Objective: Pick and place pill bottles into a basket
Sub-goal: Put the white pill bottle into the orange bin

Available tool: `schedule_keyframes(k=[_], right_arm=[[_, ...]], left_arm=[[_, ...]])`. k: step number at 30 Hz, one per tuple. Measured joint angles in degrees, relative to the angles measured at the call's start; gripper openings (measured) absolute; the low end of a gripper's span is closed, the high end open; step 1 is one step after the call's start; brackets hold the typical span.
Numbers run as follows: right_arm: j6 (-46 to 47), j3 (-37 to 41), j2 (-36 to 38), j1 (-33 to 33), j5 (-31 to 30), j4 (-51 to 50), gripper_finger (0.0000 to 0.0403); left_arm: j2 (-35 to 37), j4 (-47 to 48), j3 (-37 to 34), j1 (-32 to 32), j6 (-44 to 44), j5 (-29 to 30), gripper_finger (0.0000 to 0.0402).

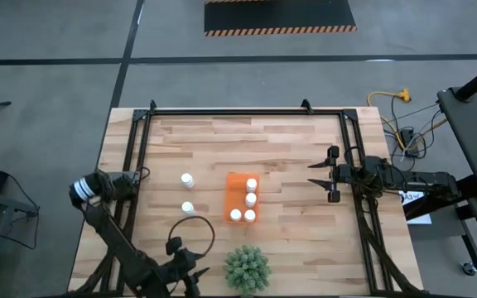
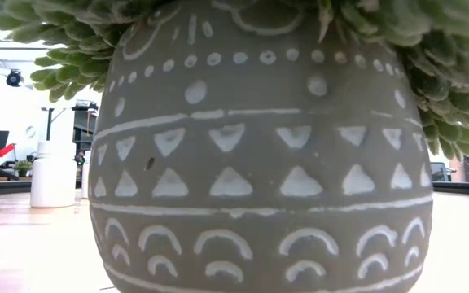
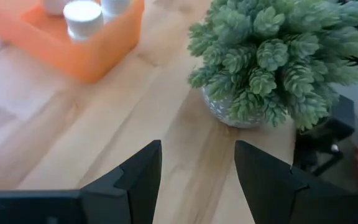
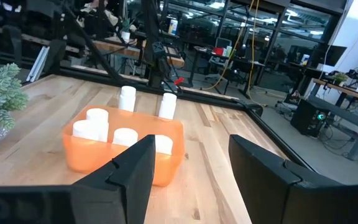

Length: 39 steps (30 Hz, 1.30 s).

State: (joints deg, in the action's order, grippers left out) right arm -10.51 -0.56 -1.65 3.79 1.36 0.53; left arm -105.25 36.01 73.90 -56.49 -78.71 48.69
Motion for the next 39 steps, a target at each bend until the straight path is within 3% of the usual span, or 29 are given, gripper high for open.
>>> schedule_keyframes(k=[13,23,29,39], right_arm=[[0.01,0.00,0.00,0.00,0.01,-0.01,0.0194],[0.01,0.00,0.00,-0.02,-0.01,0.01,0.0194],[0.00,0.00,0.00,-0.02,0.00,0.01,0.0194],[0.01,0.00,0.00,-0.02,-0.01,-0.01,0.0194]], left_arm=[[-12.92,29.57,14.92,-0.24,-31.70,-1.18,0.0185],[-17.77,36.95,15.36,-0.20,-42.31,-3.20,0.0185],[-20.20,49.40,15.25,-0.13,-52.69,-3.06,0.0185],[-22.15,53.32,14.57,1.36,-53.14,-0.14,0.0185]])
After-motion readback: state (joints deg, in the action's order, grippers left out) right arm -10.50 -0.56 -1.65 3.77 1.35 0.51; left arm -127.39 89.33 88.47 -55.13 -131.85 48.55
